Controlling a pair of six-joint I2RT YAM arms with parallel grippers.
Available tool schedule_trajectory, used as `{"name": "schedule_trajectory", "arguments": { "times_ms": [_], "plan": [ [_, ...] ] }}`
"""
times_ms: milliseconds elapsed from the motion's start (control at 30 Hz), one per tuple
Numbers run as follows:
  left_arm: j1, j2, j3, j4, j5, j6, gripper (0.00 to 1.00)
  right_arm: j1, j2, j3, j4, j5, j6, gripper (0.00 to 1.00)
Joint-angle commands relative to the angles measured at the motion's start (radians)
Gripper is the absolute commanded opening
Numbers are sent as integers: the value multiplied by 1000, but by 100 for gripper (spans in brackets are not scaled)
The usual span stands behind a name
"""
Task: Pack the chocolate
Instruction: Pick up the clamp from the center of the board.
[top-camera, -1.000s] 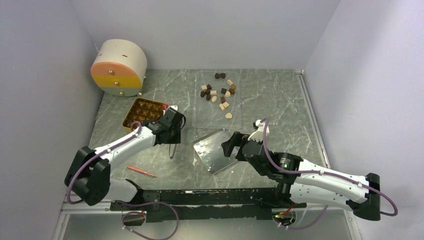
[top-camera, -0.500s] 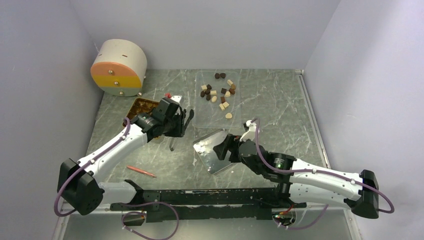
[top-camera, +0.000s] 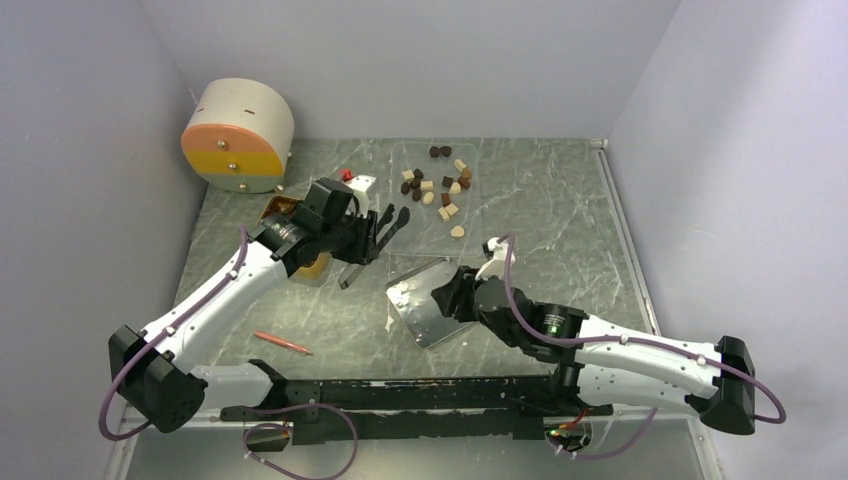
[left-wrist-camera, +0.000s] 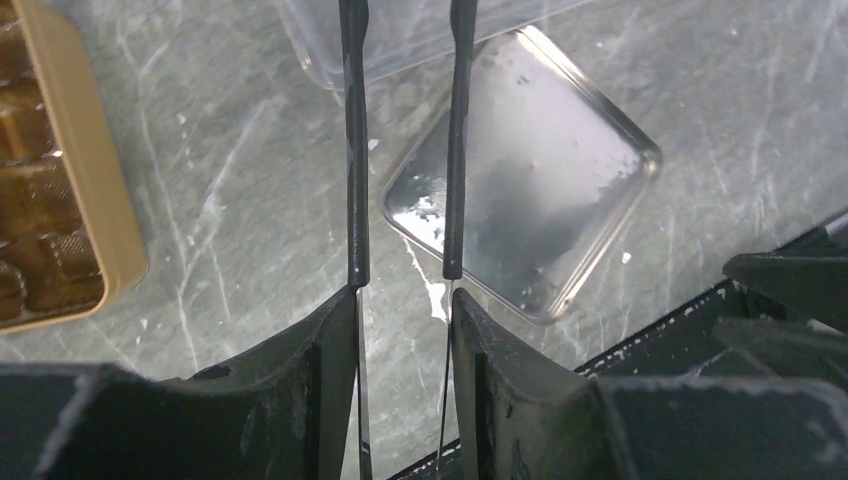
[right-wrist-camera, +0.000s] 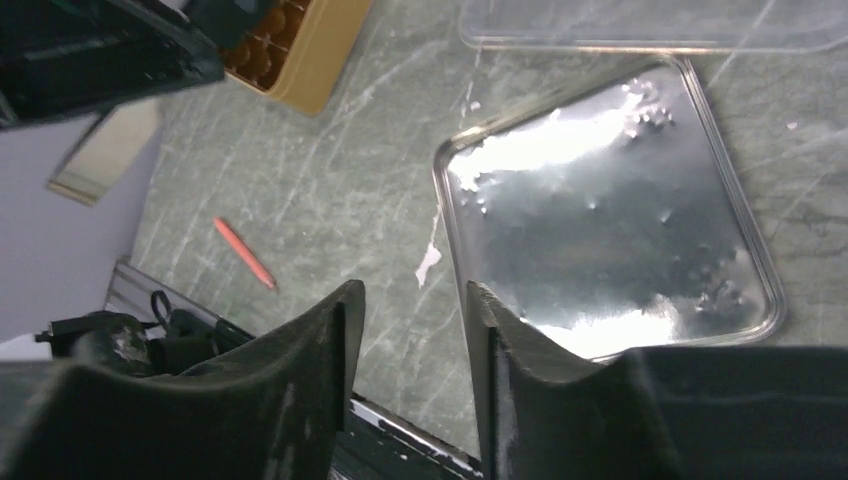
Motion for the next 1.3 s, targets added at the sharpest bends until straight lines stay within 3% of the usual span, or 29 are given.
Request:
{"name": "schedule_trajectory", "arguments": {
  "times_ms": [0, 67, 133, 533, 667, 1267],
  "plan": [
    [-4, -26, 31, 28, 147, 98, 42, 2, -3, 96, 92, 58, -32, 39],
    [-7, -32, 21, 35, 184, 112, 42, 2, 18, 127, 130, 48, -46, 23],
    [-13, -33, 11, 41, 229, 123, 42, 2, 45, 163, 152, 49, -48, 0],
    [-49, -58, -47, 73, 376, 184, 41, -27, 222, 298, 286, 106, -102, 0],
    [-50, -73, -65, 99, 411, 186, 40, -105, 289, 323, 295, -11, -97, 0],
    [-50, -103, -59, 139, 351, 138, 38, -159, 301, 204, 279, -73, -54, 0]
  ]
}}
